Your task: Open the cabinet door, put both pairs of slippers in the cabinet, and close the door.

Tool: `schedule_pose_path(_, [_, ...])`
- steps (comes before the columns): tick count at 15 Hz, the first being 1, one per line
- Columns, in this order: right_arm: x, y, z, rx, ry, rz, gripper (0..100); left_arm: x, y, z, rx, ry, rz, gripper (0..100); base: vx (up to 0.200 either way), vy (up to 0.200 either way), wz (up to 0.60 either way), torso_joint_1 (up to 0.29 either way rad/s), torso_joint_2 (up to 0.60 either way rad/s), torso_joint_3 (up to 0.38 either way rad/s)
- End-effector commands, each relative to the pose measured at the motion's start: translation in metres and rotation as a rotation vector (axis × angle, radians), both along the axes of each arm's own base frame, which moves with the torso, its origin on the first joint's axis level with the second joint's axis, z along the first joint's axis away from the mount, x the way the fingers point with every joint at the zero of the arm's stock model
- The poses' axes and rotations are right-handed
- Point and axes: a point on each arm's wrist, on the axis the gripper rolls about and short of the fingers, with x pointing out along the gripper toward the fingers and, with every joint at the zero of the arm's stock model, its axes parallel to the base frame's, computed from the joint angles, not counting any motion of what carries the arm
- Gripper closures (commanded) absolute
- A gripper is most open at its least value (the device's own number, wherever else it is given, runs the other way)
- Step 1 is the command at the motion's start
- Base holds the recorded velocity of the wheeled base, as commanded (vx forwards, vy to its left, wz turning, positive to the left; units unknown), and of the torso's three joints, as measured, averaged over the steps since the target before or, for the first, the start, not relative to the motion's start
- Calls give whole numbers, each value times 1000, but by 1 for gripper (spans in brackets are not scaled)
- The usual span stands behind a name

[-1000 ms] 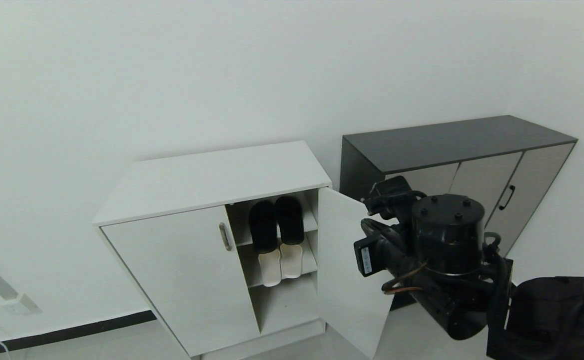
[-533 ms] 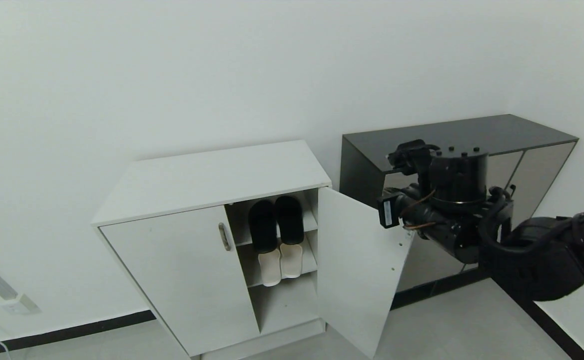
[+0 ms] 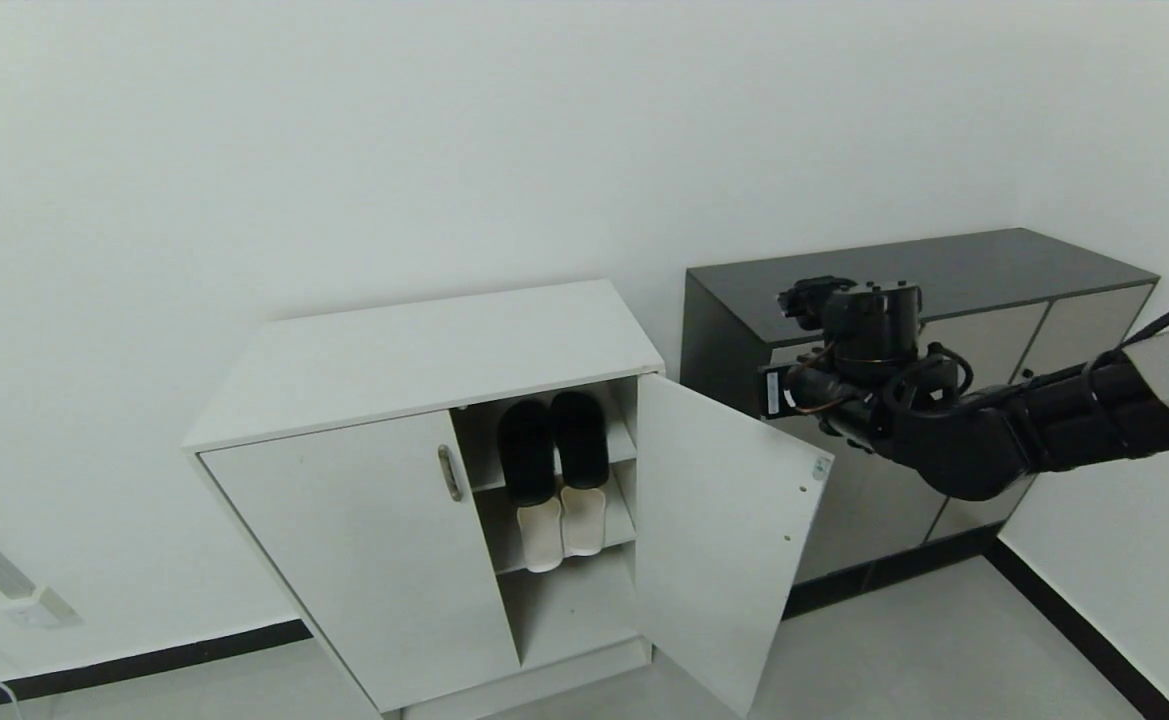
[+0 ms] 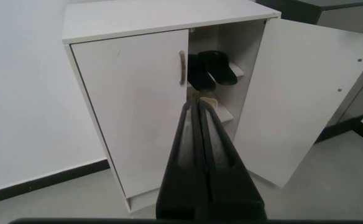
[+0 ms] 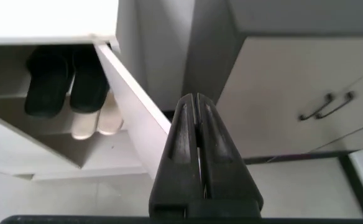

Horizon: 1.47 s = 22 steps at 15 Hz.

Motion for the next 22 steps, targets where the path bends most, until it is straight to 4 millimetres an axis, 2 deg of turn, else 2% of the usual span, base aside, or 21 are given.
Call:
schedule_pose_path(1, [14,-4,-24,-14,49,-17,100,0,0,0,0,0,0,100,0,0,0,0,0,0])
schedule_pose_path(5, [23,-7,-49,-15,104,-35,100,0,0,0,0,-1,0,100,0,0,0,0,0,0])
schedule_pose_path(13, [16,-4,-59,-26,125,-23,100,0,0,0,0,-1,0,100,0,0,0,0,0,0])
schedule_pose_path(16, [2,6,-58,-33,122,12,100,0,0,0,0,-1,0,100,0,0,0,0,0,0])
schedule_pose_path(22, [-56,48,-44,-24,92,176,100,0,0,0,0,-1,0,100,0,0,0,0,0,0])
